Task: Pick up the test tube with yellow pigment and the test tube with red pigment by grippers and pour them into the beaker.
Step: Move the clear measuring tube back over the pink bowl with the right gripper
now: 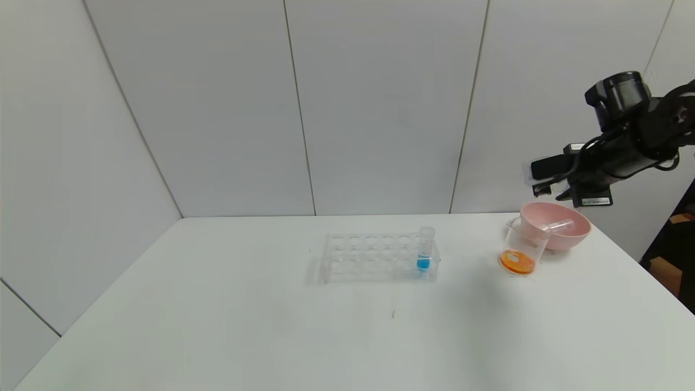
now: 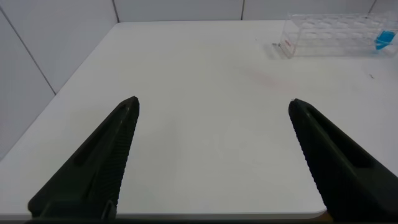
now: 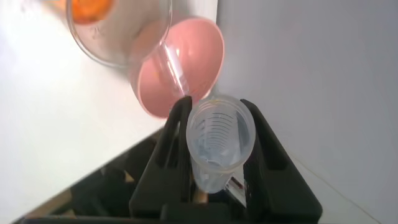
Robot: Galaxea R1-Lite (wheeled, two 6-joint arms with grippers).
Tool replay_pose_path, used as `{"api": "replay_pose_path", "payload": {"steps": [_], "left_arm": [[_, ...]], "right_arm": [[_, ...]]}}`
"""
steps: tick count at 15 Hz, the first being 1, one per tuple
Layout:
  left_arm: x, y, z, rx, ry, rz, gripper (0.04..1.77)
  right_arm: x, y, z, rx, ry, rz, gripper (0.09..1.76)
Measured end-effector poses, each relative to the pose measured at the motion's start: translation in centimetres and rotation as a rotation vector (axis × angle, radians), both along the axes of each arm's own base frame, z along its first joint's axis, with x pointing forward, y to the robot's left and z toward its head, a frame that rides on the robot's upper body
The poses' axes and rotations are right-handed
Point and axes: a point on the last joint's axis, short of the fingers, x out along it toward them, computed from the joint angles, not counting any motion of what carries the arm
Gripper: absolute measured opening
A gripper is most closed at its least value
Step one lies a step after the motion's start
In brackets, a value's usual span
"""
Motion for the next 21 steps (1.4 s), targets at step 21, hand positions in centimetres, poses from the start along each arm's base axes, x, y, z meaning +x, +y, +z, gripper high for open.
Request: {"api": "replay_pose_path", "payload": {"steps": [21], "left_arm": [[0.0, 0.0, 0.0, 0.000, 0.000, 0.000, 1.72]], "right_arm": [[-6.2, -6.6, 5.9, 1.384, -0.553, -0.559, 0.54]]}}
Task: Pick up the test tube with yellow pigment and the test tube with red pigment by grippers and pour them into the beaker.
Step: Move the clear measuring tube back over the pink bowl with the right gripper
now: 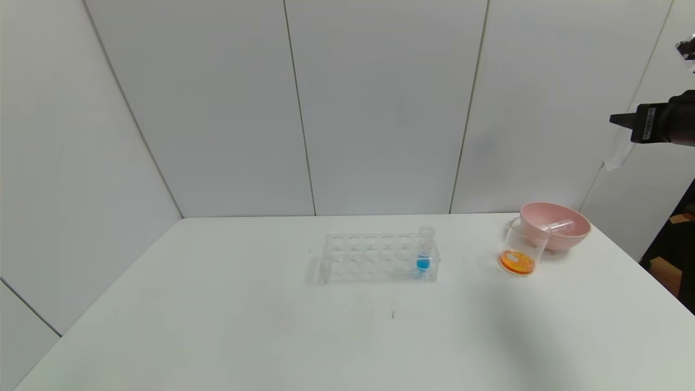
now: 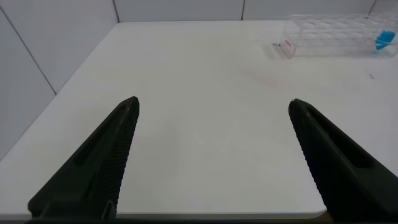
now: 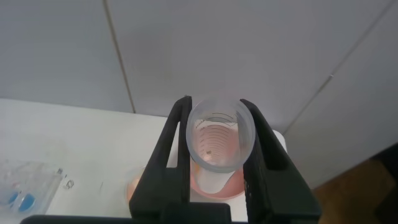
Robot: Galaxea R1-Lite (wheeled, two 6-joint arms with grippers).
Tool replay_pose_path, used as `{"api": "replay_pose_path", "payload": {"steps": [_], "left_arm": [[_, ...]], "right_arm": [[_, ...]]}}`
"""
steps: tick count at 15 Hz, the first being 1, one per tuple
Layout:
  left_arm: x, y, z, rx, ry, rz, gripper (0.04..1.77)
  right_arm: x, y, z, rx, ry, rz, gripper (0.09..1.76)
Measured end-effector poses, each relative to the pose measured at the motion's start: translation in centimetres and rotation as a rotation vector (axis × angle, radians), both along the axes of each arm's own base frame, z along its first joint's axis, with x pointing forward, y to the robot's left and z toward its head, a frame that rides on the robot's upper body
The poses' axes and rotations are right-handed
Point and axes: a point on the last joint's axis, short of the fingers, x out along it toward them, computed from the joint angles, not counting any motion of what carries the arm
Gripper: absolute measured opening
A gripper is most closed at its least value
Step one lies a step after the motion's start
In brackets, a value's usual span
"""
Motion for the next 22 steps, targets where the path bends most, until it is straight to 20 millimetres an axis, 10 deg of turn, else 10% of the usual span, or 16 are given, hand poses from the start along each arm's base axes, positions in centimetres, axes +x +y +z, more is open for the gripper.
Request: {"api": "replay_pose_path", "payload": {"steps": [8, 22], "left_arm": [[0.0, 0.0, 0.0, 0.000, -0.001, 0.000, 1.72], [0.0, 0.0, 0.0, 0.000, 0.000, 0.000, 1.72]], "right_arm": [[2.8, -1.5, -1.4, 0.045, -0.098, -0.159, 0.54], [10.3, -2.0, -10.7, 0.031, -0.002, -0.308, 0.54]]}}
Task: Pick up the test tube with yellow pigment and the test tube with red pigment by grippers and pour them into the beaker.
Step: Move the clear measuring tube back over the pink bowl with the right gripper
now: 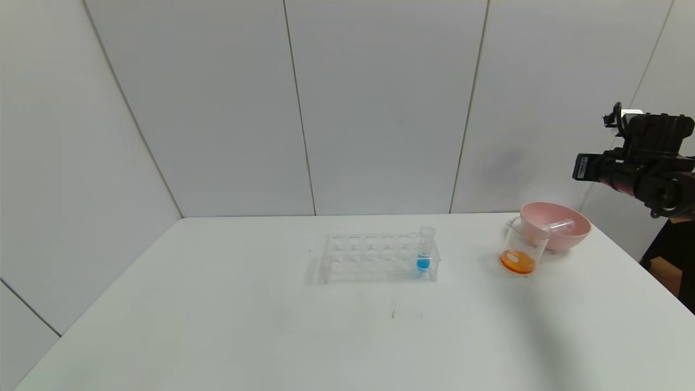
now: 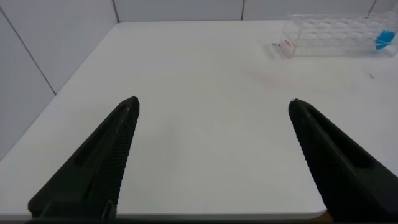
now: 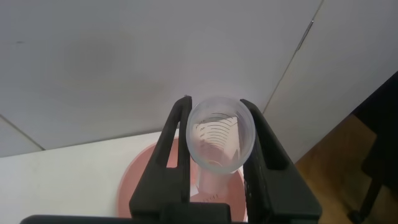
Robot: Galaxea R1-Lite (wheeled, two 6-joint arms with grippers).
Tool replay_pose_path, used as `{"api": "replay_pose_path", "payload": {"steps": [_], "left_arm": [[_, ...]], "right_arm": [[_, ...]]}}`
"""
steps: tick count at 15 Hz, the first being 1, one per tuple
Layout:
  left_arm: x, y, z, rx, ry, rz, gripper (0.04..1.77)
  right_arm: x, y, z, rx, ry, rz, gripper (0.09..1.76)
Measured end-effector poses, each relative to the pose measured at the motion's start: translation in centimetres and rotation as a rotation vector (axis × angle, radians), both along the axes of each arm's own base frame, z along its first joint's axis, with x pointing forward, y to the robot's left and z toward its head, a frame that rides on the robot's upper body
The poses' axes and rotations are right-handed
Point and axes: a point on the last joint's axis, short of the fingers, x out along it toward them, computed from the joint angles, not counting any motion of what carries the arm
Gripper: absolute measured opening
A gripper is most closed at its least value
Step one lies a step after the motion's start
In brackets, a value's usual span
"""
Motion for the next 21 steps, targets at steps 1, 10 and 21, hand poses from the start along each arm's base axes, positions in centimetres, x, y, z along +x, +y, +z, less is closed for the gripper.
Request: {"api": "replay_pose_path", "payload": {"steps": [1, 10, 21], "left_arm": [[0.0, 0.0, 0.0, 0.000, 0.000, 0.000, 1.72], [0.0, 0.0, 0.0, 0.000, 0.000, 0.000, 1.72], [0.0, 0.0, 0.0, 0.000, 0.000, 0.000, 1.72]], "right_arm": [[0.5, -0.1, -0.6, -0.003, -0.007, -0.015, 0.54], [1.8, 0.5, -2.1, 0.037, -0.011, 0.006, 0.54], [3.9, 2.0, -5.1, 0.053, 0.019, 0.028, 0.54]]}}
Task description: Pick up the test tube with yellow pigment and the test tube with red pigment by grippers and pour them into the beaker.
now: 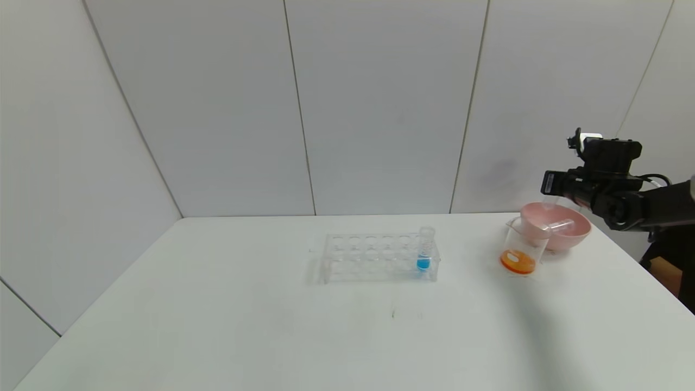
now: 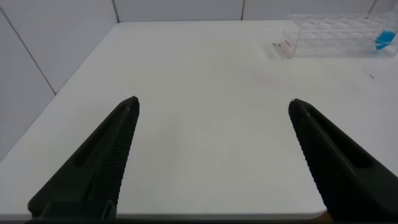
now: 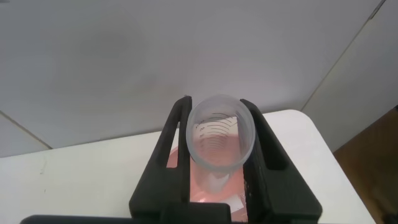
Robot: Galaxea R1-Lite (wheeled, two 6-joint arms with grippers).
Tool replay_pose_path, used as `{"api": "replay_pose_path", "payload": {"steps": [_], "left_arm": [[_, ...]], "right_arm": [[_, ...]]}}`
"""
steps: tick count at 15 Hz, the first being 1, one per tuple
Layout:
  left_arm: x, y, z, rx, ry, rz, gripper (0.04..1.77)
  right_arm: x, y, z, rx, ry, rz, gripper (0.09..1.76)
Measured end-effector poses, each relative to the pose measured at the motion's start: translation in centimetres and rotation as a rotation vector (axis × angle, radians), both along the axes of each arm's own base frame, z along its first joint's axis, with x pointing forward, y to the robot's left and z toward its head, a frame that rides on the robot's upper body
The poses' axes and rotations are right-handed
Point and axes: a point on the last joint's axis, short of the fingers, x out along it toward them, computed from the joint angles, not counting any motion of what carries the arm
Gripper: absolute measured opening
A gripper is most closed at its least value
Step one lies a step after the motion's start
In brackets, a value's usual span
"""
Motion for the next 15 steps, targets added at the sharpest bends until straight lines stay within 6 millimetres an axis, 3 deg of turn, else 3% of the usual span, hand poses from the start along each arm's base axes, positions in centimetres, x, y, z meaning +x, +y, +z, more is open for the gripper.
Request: {"api": "replay_pose_path", "payload": {"steps": [4, 9, 15], "left_arm": [[0.00, 0.00, 0.00, 0.000, 0.001, 0.000, 1.72], [0.00, 0.00, 0.00, 0.000, 0.000, 0.000, 1.72], [0.00, 0.00, 0.00, 0.000, 0.000, 0.000, 1.72]], "right_arm": [[0.29, -0.21, -0.82, 0.005, 0.013, -0.002, 0.54], [0.39, -0.35, -0.95, 0.004, 0.002, -0.005, 1.06], [0.19, -0.58, -0.88, 0.001, -0.002, -0.012, 1.40]]}}
